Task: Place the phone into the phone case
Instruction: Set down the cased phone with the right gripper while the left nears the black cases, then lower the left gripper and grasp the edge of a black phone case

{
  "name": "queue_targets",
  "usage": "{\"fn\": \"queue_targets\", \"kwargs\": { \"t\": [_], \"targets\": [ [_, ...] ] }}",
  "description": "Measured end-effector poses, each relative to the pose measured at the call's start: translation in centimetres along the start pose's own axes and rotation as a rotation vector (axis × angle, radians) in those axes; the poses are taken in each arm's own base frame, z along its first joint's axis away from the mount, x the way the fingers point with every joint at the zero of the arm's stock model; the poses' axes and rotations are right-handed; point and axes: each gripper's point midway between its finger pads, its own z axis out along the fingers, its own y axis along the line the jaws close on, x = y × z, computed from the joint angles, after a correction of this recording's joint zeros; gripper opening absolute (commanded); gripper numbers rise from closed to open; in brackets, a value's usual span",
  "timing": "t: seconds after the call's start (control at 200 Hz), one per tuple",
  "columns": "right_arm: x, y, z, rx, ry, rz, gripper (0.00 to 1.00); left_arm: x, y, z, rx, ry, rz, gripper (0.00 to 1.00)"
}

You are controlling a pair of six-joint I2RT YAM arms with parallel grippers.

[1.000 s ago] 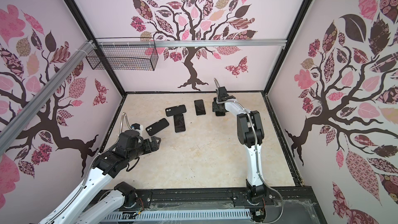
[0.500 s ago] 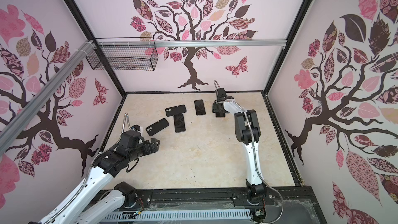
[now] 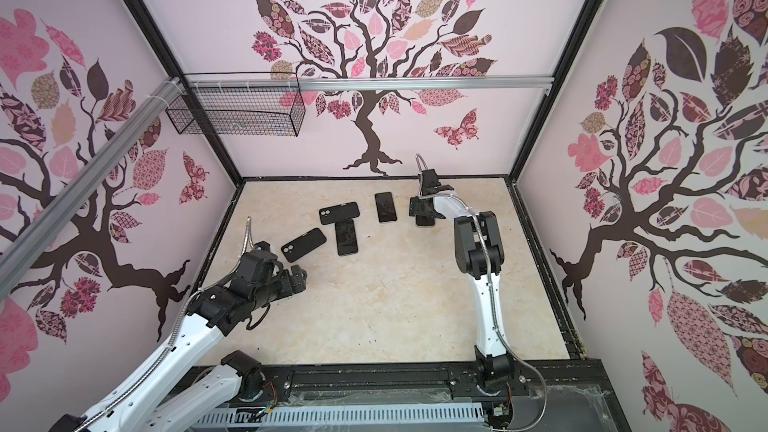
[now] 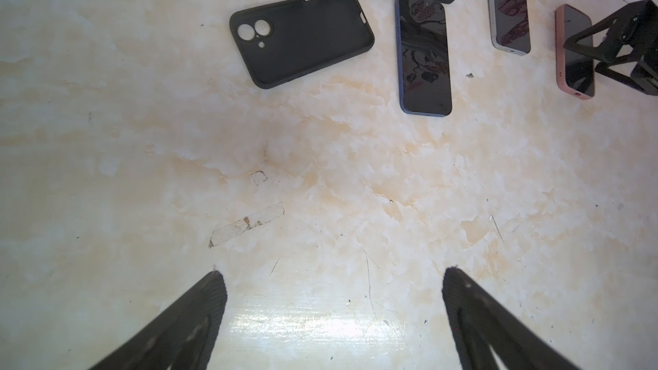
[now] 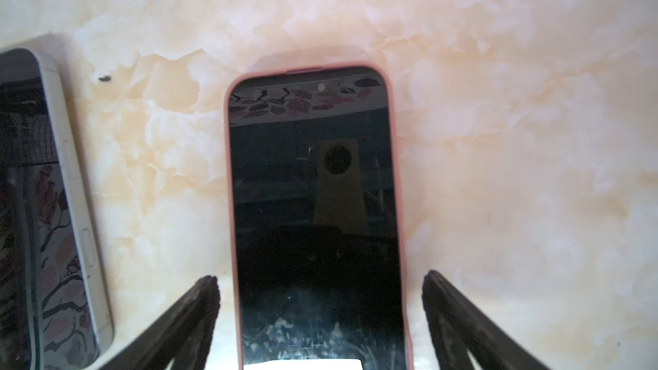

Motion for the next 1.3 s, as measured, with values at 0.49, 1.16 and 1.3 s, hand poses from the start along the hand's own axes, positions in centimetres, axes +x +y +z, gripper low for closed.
{"fn": "queue_targets", "kwargs": {
  "t": [0.49,1.16,1.3],
  "targets": [
    [4.4,-0.6,-8.3,-0.091,0.001,-0.046,1.00,-2.5,1.0,3.4,-0.160,0.002,-0.045,0.97],
    [14.1,0.6,-19.1,-0.322,-0.054,-0.048,1.00,-7.3,6.7,12.1,-0.452,0.009,-0.183,0.69],
    [14.2,1.2,-20.6,-0.370,-0.084,-0.057,1.00,-7.6,7.6,13.8,-0.478,0.028,-0.195,0.66]
  ]
}}
